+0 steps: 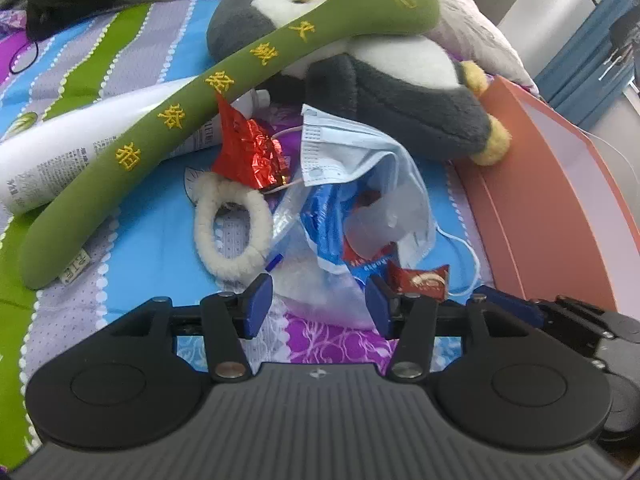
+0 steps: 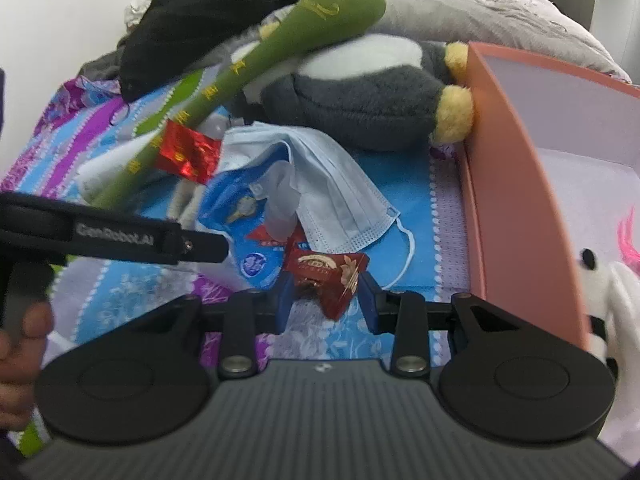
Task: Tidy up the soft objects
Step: 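Lower left gripper onto the blue plastic bag and close it, then grasp the white face mask with the right gripper beside the left gripper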
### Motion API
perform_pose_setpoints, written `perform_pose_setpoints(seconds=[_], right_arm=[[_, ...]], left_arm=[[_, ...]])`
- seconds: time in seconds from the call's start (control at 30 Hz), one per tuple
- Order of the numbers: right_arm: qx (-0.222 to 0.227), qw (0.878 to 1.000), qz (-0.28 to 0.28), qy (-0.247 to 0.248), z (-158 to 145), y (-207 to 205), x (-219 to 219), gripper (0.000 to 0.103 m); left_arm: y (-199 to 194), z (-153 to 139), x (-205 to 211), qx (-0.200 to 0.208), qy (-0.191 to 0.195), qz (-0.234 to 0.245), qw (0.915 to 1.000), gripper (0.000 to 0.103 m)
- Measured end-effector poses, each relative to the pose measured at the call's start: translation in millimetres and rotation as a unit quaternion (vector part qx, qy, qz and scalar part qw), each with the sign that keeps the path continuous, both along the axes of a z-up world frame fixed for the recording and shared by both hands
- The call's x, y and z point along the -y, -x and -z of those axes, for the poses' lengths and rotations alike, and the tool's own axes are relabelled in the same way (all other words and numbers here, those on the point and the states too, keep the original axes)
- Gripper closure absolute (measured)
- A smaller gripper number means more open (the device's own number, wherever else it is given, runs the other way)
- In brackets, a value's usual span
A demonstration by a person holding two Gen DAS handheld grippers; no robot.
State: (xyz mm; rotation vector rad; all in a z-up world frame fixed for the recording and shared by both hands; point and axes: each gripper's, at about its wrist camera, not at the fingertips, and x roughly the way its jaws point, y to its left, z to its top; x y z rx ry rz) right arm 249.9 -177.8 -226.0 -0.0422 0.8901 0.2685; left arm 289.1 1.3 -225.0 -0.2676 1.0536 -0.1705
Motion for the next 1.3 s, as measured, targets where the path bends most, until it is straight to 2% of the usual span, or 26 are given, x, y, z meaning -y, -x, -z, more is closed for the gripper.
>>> perform_pose_setpoints(seconds=[0.03, 0.13, 0.17, 0.3, 0.43, 0.47, 0.6, 1.03, 1.3], right_arm=[[-0.005, 1.000, 0.002, 0.005, 5, -4, -1, 0.065], [-0.017, 1.000, 0.000, 0.002, 17, -13, -3, 0.049], [-0.017, 1.000, 0.000, 0.000, 20, -15, -4, 0.049], [-0.019, 1.000, -0.006, -0.009, 30, -20, -6, 0.048], [-0.011, 1.000, -0.004, -0.006, 28, -18, -7, 0.060], [-0.008, 1.000, -0.002, -0.003, 27, -17, -7, 0.062], [-0.004, 1.000, -0.003, -0.011, 18, -10, -6, 0.063], [0.019, 1.000, -0.004, -0.019, -18, 51, -2, 0.064], [0.008, 1.000, -0.006, -0.022, -19, 84, 8, 0.064]], left_arm=[[-3, 2, 0, -0.001, 0.000, -0.001, 1.0000, 0.046], [-9, 8, 4, -0.003, 0.000, 0.004, 1.0000, 0.046], [-11, 10, 5, -0.005, -0.002, 0.004, 1.0000, 0.047], [-14, 14, 9, -0.003, -0.006, 0.003, 1.0000, 0.066], [-12, 8, 9, 0.003, -0.014, -0.001, 0.9999, 0.082], [-11, 5, 8, 0.005, -0.014, -0.002, 0.9999, 0.084], [1, -7, 6, 0.011, -0.015, -0.005, 0.9998, 0.093], [82, -42, 3, 0.025, -0.015, -0.039, 0.9988, 0.096], [138, -48, -6, 0.013, -0.023, -0.069, 0.9973, 0.097]])
